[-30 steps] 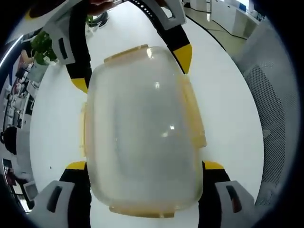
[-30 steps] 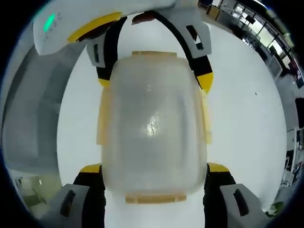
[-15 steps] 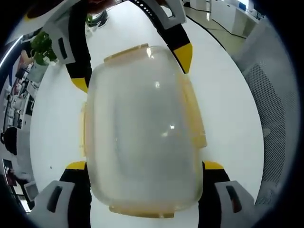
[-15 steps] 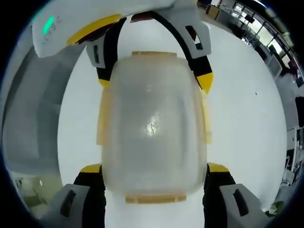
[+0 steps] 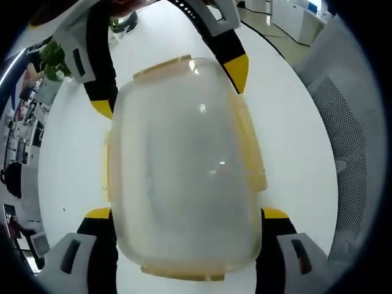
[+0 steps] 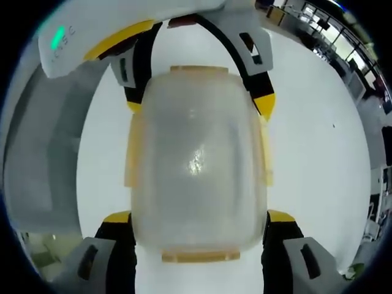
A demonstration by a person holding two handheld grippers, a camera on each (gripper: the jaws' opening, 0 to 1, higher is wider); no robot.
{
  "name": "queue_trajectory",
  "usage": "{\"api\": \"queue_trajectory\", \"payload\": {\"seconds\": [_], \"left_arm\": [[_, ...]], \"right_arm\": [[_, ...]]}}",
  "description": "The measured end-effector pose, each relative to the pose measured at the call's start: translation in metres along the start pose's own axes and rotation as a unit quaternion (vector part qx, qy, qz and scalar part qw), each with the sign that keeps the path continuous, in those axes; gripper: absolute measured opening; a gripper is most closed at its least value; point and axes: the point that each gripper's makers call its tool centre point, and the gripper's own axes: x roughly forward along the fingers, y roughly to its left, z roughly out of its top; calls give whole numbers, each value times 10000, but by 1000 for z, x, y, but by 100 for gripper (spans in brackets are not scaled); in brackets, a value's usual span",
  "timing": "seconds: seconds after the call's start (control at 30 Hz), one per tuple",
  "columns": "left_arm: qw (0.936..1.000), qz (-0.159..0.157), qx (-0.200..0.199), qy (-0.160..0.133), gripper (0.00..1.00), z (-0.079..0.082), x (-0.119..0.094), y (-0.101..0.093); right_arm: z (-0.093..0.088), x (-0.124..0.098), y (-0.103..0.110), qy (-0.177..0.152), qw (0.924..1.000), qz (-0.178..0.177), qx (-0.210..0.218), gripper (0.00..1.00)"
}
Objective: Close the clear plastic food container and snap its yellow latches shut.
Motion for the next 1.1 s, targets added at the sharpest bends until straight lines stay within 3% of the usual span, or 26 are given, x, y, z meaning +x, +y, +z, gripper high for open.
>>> {"api": "queue_trajectory", "payload": {"seconds": [1.1], "left_arm": [[9999,-3,-107,44,95,-39,-15,-19]], "right_arm": [[43,10,13,57,10000,12,-46,85]]}}
